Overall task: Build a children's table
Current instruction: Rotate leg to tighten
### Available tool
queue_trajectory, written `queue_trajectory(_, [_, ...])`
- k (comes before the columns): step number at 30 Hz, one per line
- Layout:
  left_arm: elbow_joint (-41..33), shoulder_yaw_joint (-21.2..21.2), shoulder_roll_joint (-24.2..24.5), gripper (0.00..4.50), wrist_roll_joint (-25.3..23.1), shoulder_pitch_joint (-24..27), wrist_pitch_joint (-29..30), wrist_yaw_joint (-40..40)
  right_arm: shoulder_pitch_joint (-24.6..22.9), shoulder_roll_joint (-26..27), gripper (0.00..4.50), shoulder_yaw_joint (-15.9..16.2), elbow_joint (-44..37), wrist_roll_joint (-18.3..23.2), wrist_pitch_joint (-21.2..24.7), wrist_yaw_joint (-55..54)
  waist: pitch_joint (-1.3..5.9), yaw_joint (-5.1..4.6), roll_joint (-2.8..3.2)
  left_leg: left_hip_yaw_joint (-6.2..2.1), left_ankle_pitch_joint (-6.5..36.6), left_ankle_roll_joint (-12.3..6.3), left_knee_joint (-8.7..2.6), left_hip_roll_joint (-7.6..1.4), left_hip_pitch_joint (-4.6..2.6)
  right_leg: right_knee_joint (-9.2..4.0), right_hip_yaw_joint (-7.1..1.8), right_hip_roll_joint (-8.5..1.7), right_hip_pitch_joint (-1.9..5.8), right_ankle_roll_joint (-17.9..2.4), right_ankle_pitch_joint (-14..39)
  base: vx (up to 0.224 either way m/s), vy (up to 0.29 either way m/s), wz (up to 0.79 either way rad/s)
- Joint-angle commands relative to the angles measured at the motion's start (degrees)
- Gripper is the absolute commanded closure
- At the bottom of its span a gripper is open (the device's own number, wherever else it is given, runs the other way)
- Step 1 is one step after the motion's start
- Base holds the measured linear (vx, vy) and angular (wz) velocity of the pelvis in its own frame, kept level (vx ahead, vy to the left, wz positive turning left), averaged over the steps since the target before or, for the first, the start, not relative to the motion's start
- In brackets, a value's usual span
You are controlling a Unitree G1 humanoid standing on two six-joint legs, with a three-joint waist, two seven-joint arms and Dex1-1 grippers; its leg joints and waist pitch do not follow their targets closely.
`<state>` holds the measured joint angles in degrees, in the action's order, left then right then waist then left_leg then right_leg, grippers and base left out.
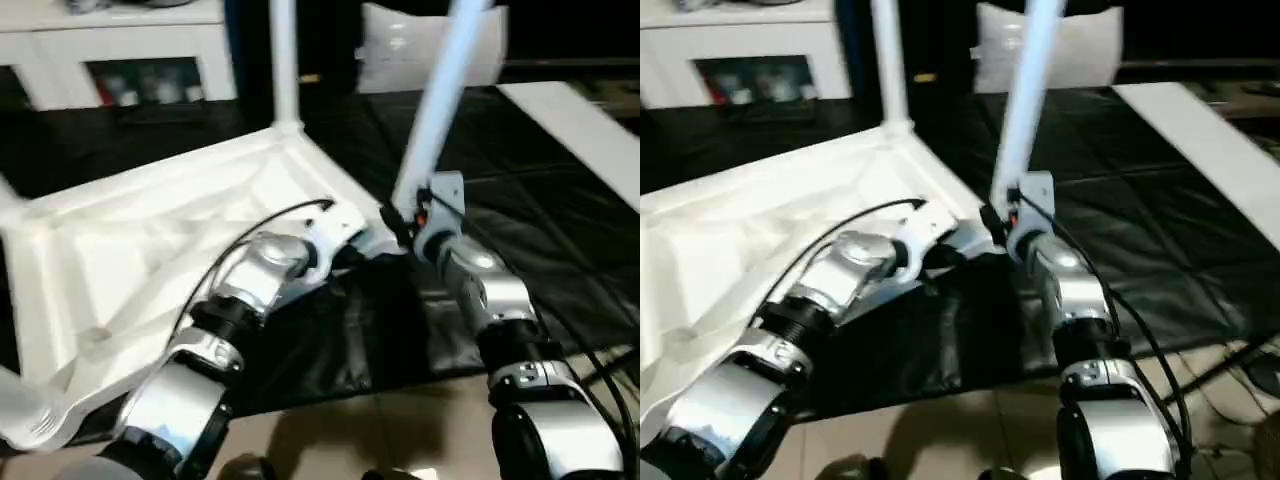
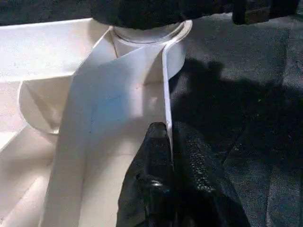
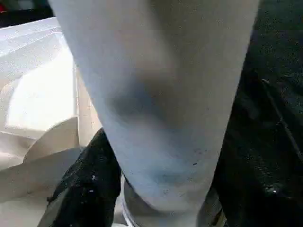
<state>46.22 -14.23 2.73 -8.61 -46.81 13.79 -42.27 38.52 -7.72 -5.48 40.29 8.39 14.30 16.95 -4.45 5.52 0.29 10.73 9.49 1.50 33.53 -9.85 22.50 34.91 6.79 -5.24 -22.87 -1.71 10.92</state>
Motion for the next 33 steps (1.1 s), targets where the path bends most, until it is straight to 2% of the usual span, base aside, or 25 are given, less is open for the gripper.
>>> queue_trajectory(1, [-1.7, -0.9, 0.0, 4.50, 0.9, -0.1, -2.8, -1.7, -1.0, -0.6, 1.25, 0.9, 0.1, -0.3, -0.7, 1.7, 4.86, 0.30, -0.29, -1.67, 5.8, -5.07, -3.32, -3.86, -1.14, -3.48, -3.95, -5.23, 3.62, -14.2, -0.3, 0.000, 0.000, 0.00])
queue_trajectory(4, [-1.5, -1.9, 2.1, 4.50, -0.2, 0.8, -5.4, -3.0, -3.1, -3.7, 1.01, 2.3, -2.0, -0.4, -3.0, 7.6, 4.57, 0.56, -0.39, -1.49, 8.3, -5.15, -3.36, -3.84, -1.22, -4.03, -3.96, -5.27, 3.57, -13.3, 3.1, 0.000, 0.000, 0.00])
queue_trajectory(5, [-1.4, -2.1, 2.6, 4.50, -0.4, 0.9, -5.8, -3.6, -3.6, -4.6, 1.01, 2.5, -2.5, -0.4, -3.3, 8.9, 4.40, 0.67, -0.09, -1.51, 9.2, -4.82, -3.42, -3.87, -1.22, -4.31, -4.01, -5.20, 3.47, -12.8, 4.6, 0.000, 0.000, 0.00])
queue_trajectory(9, [-1.2, -3.4, 5.0, 4.50, -0.9, 1.7, -8.0, -8.2, -5.9, -9.5, 0.67, 2.8, -4.3, 0.7, -4.4, 18.1, 4.24, 0.90, -0.33, -1.52, 11.3, -3.92, -3.55, -3.98, -1.36, -4.72, -3.99, -5.22, 3.46, -12.1, 9.1, 0.000, 0.000, 0.00])
queue_trajectory(12, [-1.7, -4.0, 6.0, 4.50, -0.6, 2.1, -8.6, -10.8, -6.7, -11.9, 0.37, 3.1, -5.1, 1.0, -5.0, 22.3, 4.28, 1.18, -0.30, -1.54, 10.8, -4.17, -3.54, -4.13, -1.37, -4.54, -4.02, -5.15, 3.40, -12.0, 8.5, 0.000, 0.000, 0.00])
queue_trajectory(16, [-1.9, -5.9, 8.0, 4.50, -0.8, 2.5, -10.4, -14.7, -8.2, -16.0, 0.05, 4.4, -6.4, 1.6, -6.8, 29.4, 4.30, 1.37, -0.35, -1.48, 10.6, -4.68, -3.43, -4.15, -1.29, -4.33, -3.97, -5.16, 3.35, -12.8, 7.3, 0.000, 0.000, 0.00])
queue_trajectory(17, [-2.0, -7.0, 9.5, 4.50, -1.0, 2.8, -12.1, -17.6, -9.5, -18.6, 0.05, 5.0, -8.4, 2.4, -7.2, 34.7, 4.27, 1.57, -0.21, -1.50, 10.4, -5.03, -3.39, -4.18, -1.28, -4.34, -3.94, -5.14, 3.36, -12.7, 7.1, 0.000, 0.000, 0.00])
queue_trajectory(20, [-3.0, -8.8, 12.0, 4.50, -1.1, 3.8, -15.9, -24.0, -12.1, -22.2, 0.05, 6.6, -12.0, 3.8, -8.5, 43.8, 4.21, 2.15, -0.38, -1.48, 10.3, -6.09, -3.29, -4.24, -1.06, -4.37, -3.93, -5.25, 3.56, -12.0, 7.2, 0.000, 0.000, 0.00])
queue_trajectory(22, [-3.8, -9.2, 12.7, 4.50, -0.9, 4.2, -16.3, -26.0, -12.8, -23.2, 0.05, 7.0, -13.0, 4.5, -8.6, 46.9, 4.14, 2.16, -0.38, -1.46, 10.8, -6.00, -3.34, -4.24, -1.11, -4.41, -3.80, -5.14, 3.37, -12.2, 8.6, 0.000, 0.000, 0.00])
queue_trajectory(25, [-4.5, -9.9, 13.6, 4.50, -0.6, 4.7, -17.2, -28.5, -13.7, -24.4, 0.05, 7.6, -14.2, 5.4, -8.7, 50.8, 3.93, 2.41, -0.34, -1.45, 13.2, -5.02, -3.52, -4.40, -1.47, -5.09, -3.88, -5.35, 3.11, -11.4, 14.0, 0.000, 0.000, 0.00])
queue_trajectory(26, [-4.8, -10.1, 14.0, 4.50, -0.5, 4.8, -17.7, -29.7, -14.0, -25.0, 0.05, 8.1, -14.6, 5.5, -9.3, 52.5, 3.93, 2.50, -0.28, -1.52, 13.4, -4.63, -3.63, -4.51, -1.52, -5.07, -3.86, -5.26, 3.04, -11.4, 14.4, 0.000, 0.000, 0.00])
queue_trajectory(30, [-5.6, -11.0, 15.3, 4.50, 0.4, 5.2, -19.4, -33.7, -14.6, -25.9, 0.05, 8.9, -15.9, 7.3, -8.0, 56.9, 4.11, 2.82, -0.30, -1.47, 12.7, -4.49, -3.57, -4.59, -1.57, -4.67, -4.02, -5.22, 2.97, -12.3, 11.6, 0.000, 0.000, 0.00])
queue_trajectory(31, [-5.6, -11.0, 15.3, 4.50, 0.4, 5.2, -19.4, -33.7, -14.6, -25.9, 0.31, 8.9, -15.9, 7.3, -8.0, 56.9, 4.16, 2.89, -0.31, -1.50, 12.0, -4.84, -3.58, -4.58, -1.44, -4.45, -3.98, -5.21, 3.11, -12.5, 10.4, 0.000, 0.000, 0.00])
queue_trajectory(33, [-6.8, -11.2, 15.6, 4.50, 1.0, 5.6, -19.0, -35.9, -14.7, -25.9, 0.31, 9.1, -17.0, 8.2, -6.0, 59.0, 4.17, 2.87, -0.27, -1.46, 11.5, -5.18, -3.51, -4.55, -1.40, -4.33, -3.95, -5.24, 3.08, -13.0, 9.5, 0.000, 0.000, 0.00])
